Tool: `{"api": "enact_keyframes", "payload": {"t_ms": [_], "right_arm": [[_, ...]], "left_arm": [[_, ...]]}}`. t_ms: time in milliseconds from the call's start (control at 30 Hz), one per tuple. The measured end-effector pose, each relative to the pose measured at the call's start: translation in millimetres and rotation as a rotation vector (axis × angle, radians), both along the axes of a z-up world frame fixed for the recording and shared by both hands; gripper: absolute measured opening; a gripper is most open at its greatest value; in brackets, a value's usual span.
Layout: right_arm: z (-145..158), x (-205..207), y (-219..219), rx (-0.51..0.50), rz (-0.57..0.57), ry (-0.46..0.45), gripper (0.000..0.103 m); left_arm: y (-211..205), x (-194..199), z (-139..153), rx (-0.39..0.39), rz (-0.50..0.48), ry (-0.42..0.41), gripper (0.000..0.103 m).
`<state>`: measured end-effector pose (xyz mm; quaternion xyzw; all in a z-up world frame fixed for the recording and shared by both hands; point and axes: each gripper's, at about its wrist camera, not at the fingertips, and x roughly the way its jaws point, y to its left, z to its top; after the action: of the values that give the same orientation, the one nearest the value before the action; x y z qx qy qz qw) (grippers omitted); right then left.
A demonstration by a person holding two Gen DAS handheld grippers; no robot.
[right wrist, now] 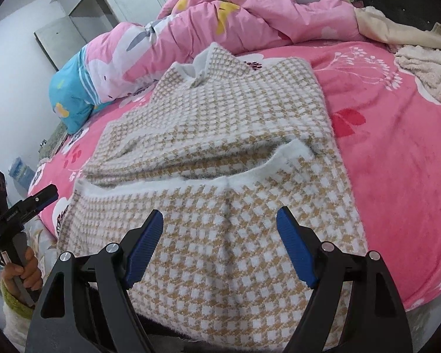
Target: Fold large clothes
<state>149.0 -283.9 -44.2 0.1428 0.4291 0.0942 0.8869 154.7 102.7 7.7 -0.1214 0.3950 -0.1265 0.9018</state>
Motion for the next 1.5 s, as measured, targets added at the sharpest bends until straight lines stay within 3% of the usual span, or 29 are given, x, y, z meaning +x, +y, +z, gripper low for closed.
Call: {"api": "enact_keyframes", "payload": {"t_ms": [467, 600, 933, 1200, 1500], "right_arm": [[2.0, -1.8, 5.4, -0.031, 0.002, -0.005, 0.077], [4.9, -1.8, 9.8, -0.09, -0.008, -0.009, 0.077], [20.7, -2.5, 22.1, -0.177, 0.016, -0.049, 0.084], [50.0, 15.9, 28.5, -0.165, 0.105, -0.07, 0.084], [91.2, 80.1, 16.0, -0.111, 0.167, -0.068, 0.084]], "left_arm": [[-2.5, 0.7, 0.3, 0.03, 0.005, 0.006, 0.074], [-6.1, 1.5, 1.9, 0.075, 0.024, 0.008, 0.083], [-13.0, 3.1, 12.4, 0.152, 0.043, 0.004, 0.088], [-21.0, 24.7, 47.0, 0.227, 0.042, -0.025, 0.088], [-27.0, 80.4, 88.8, 0.239, 0.019, -0.075, 0.088]]}}
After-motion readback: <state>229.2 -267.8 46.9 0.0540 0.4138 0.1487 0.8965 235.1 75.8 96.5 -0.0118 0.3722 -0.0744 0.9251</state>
